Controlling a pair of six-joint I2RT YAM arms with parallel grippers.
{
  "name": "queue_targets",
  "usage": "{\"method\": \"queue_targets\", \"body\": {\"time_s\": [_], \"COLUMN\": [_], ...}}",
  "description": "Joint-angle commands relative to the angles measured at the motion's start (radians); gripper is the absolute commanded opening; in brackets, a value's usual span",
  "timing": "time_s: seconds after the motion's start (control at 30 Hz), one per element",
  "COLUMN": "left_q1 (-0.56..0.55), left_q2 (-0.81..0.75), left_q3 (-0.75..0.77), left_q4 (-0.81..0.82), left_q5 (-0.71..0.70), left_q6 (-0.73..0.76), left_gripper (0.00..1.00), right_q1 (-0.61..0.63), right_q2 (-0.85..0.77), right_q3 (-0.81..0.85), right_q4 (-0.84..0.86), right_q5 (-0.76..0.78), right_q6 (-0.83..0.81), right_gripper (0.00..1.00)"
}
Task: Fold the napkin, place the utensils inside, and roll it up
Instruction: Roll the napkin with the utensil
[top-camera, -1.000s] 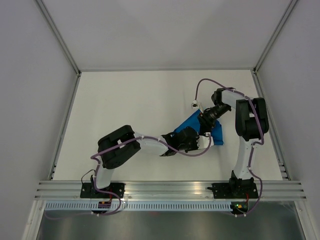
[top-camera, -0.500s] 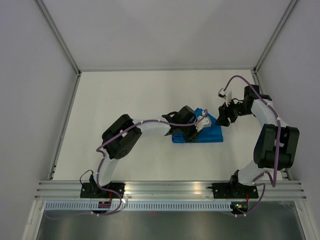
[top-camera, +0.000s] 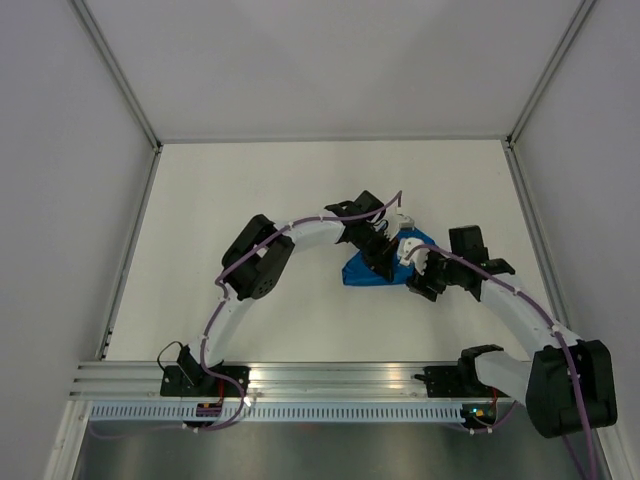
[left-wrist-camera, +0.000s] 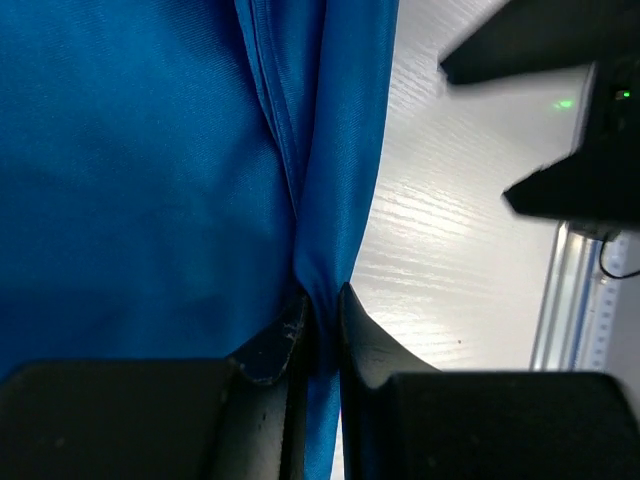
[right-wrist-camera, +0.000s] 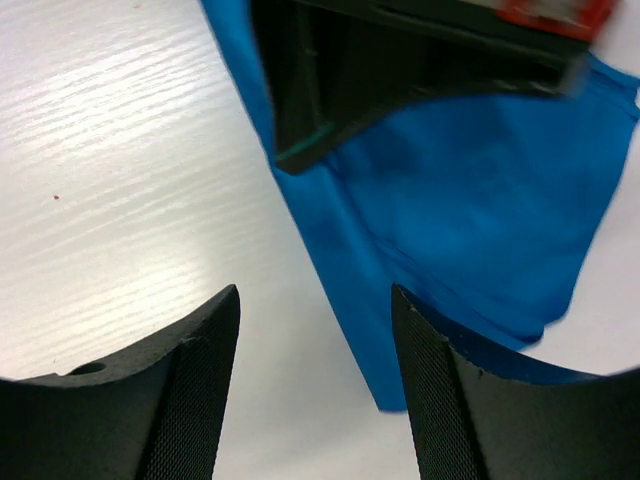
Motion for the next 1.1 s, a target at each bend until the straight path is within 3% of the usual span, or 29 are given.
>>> {"method": "queue_targets", "body": {"time_s": [0.0,0.23,0.6,0.7,0.8,1.07], "left_q1": [0.018,0.031,0.032,0.035,0.040,0.054], "left_q2": [0.132,0.204,0.238,0.240,0.229,0.188], "left_q3": [0.012,0.089,0.119,0.120,0.122,0.132], "left_q4": [-0.251,-0.331,-0.382,-0.389,-0.391,-0.388], "left_q5": [-0.011,-0.014,0.011,0.020,0.032,0.052], "left_q6": [-0.038,-0.075,-0.063,-0.058,-0.052,-0.047], "left_gripper": [0.02,0.02,0.02,0.02,0.05,0.16], "right_q1": [0.131,0.388,0.548,0.560,0.562,0.562], "right_q2": [-0.059,-0.025,0.102,0.127,0.142,0.199], "right_q3": [-0.092,-0.192,-0.279,-0.284,-0.281,-0.212], "right_q4": [0.204,0.403,0.585,0.586,0.554,0.413], "right_q5": [0.156,0.406,0.636,0.645,0.633,0.567], "right_q6": [0.018,0.031,-0.008,-0.015,-0.018,0.012], "right_gripper": [0.68,0.68,0.67,0.63,0.45,0.32]}}
